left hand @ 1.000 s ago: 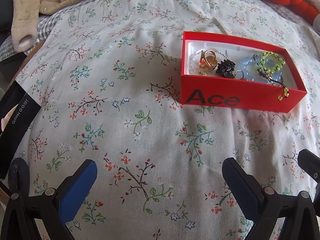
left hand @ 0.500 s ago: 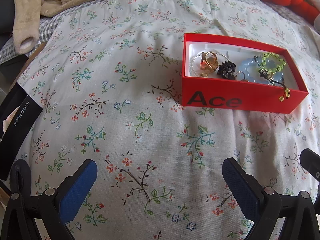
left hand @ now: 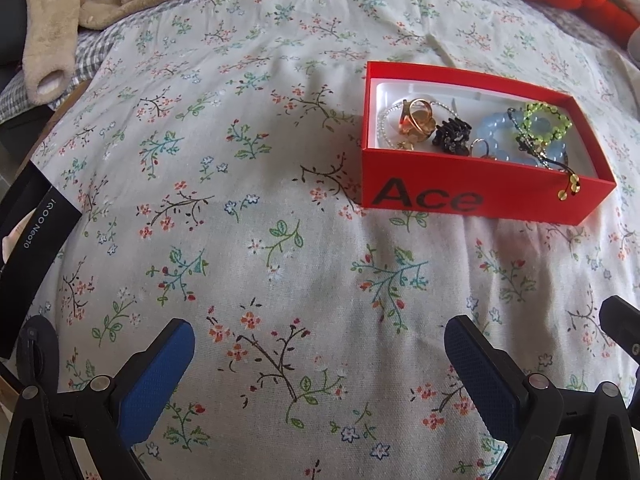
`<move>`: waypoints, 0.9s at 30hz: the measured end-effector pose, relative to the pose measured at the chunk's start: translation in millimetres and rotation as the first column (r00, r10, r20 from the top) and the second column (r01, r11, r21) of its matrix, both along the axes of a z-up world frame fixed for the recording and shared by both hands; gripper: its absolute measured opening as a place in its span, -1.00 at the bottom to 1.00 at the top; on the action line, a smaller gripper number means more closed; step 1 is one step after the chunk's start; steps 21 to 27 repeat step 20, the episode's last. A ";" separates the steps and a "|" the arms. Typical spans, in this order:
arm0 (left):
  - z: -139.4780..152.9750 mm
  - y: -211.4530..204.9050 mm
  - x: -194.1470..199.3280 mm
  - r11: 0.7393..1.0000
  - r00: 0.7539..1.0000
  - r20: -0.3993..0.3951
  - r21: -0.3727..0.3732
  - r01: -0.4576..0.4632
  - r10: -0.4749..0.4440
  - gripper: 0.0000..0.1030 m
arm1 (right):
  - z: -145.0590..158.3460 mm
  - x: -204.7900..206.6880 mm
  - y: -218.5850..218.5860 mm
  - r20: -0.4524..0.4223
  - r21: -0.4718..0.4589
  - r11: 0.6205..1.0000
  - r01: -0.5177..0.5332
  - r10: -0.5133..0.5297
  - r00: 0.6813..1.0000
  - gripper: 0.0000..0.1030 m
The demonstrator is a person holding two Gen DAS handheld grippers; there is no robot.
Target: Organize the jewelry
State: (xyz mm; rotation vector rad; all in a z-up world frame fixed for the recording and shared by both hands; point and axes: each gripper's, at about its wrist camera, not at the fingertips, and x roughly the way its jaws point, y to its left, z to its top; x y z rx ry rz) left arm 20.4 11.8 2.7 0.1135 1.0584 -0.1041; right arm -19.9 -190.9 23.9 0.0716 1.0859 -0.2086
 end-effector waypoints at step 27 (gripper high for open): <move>-8.1 0.0 3.2 1.000 1.000 -0.026 -0.010 0.010 -0.011 1.00 | -2.3 -0.5 0.3 -0.008 -0.002 1.000 0.001 -0.001 1.000 0.94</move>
